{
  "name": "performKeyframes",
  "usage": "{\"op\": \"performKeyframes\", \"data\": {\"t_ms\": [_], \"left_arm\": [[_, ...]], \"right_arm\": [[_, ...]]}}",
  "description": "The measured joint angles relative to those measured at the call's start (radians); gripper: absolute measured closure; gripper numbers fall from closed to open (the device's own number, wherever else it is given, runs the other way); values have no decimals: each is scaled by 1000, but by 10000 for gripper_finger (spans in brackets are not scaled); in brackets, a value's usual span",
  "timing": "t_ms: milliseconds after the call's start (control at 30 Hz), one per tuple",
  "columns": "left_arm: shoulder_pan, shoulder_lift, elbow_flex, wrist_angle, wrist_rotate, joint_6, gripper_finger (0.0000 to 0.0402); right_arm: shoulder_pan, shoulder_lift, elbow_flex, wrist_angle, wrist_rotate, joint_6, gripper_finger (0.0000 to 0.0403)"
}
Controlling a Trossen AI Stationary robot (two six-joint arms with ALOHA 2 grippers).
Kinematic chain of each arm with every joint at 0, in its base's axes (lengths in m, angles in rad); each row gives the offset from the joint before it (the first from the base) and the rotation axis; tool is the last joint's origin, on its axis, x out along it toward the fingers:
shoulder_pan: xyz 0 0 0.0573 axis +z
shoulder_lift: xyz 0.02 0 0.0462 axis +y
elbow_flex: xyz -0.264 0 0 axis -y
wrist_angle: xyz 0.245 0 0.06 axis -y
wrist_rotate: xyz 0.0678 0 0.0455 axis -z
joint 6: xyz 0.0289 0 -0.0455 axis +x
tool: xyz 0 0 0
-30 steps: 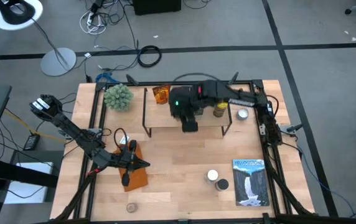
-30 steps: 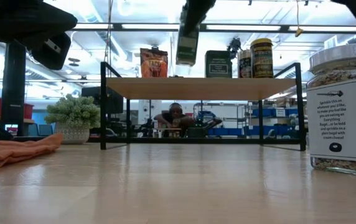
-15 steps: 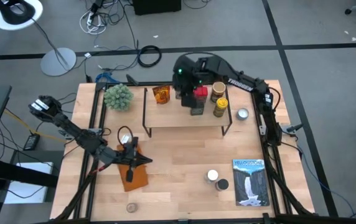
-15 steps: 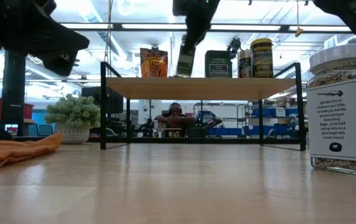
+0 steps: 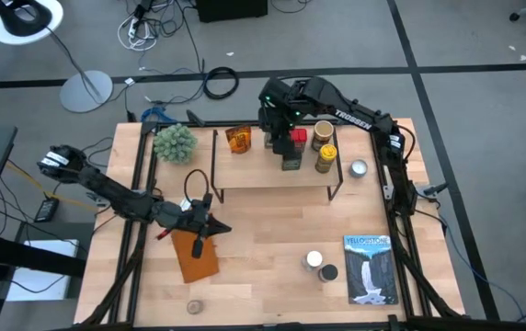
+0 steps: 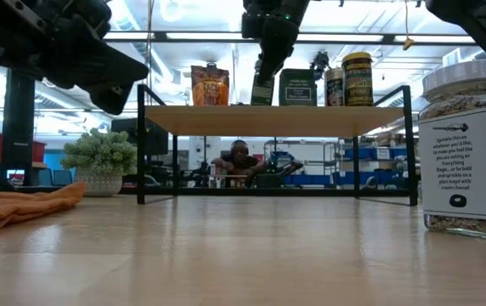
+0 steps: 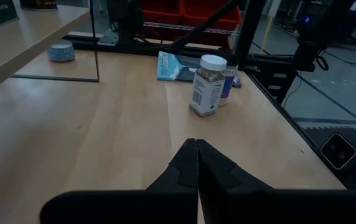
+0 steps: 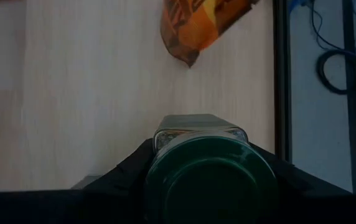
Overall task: Shelf spices
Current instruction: Put the green seasoning bottle on the shelf
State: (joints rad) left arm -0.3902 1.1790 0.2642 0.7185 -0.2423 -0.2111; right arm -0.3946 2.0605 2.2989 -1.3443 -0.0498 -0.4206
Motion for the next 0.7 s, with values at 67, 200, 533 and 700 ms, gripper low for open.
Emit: {"op": "performKeyframes", "data": {"t_ms": [67,200,533,700], "left_arm": [[19,0,0,0,19,0,400],[45,0,0,0,53,1,400],[55,0,0,-12,74,1,400],[55,0,0,-19,81,0,400]], "right_arm": [[-1,0,-1,4,0,2,209],[-9,0,-2,-12,-7,8,209],[-7,-1,-61,17,-25,24,199],[-6,0,-61,42,-24,28,178]]}}
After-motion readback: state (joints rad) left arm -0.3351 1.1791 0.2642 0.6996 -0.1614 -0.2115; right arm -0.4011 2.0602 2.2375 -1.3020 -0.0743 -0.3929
